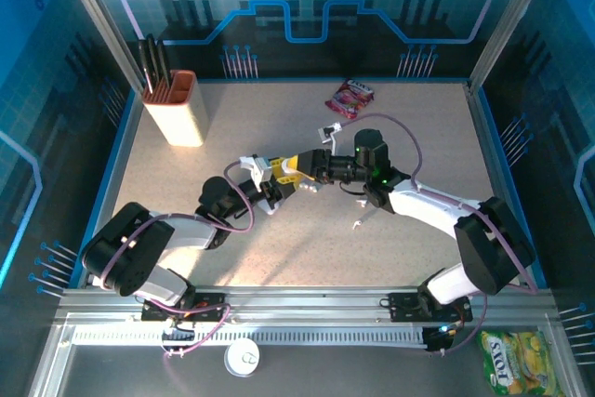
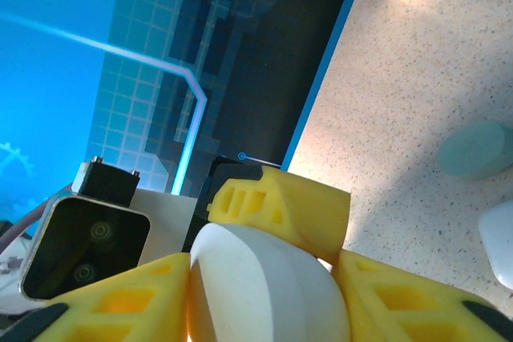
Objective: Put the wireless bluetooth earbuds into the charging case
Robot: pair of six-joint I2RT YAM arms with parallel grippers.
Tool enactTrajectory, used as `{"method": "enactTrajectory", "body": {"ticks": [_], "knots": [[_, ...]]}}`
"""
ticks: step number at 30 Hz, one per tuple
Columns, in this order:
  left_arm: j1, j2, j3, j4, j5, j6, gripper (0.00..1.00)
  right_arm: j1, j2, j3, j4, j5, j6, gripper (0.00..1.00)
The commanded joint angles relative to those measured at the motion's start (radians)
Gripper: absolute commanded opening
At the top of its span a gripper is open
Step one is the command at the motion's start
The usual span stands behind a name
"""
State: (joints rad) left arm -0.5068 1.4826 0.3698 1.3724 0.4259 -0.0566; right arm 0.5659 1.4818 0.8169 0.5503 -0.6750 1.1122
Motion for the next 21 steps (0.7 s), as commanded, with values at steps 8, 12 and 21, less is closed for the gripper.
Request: {"method": "enactTrajectory", "body": {"ticks": [8,12,21], "knots": [[-0.002,-0.019,-0.018,0.03,0.016,0.03,0.66,-0.045,-0.024,-0.035,0.022,0.016,-0.043,0.28],[0.0,-0.04,-0.067,0.025,-0.005,0.041,0.86,-0.096,-0.025,-0.069,-0.005,0.039,-0.077,0.25],[0.002,-0.167,-0.121,-0.213,-0.034,0.08,0.97,-0.272,0.036,-0.138,-0.047,0.078,-0.159,0.22]]}}
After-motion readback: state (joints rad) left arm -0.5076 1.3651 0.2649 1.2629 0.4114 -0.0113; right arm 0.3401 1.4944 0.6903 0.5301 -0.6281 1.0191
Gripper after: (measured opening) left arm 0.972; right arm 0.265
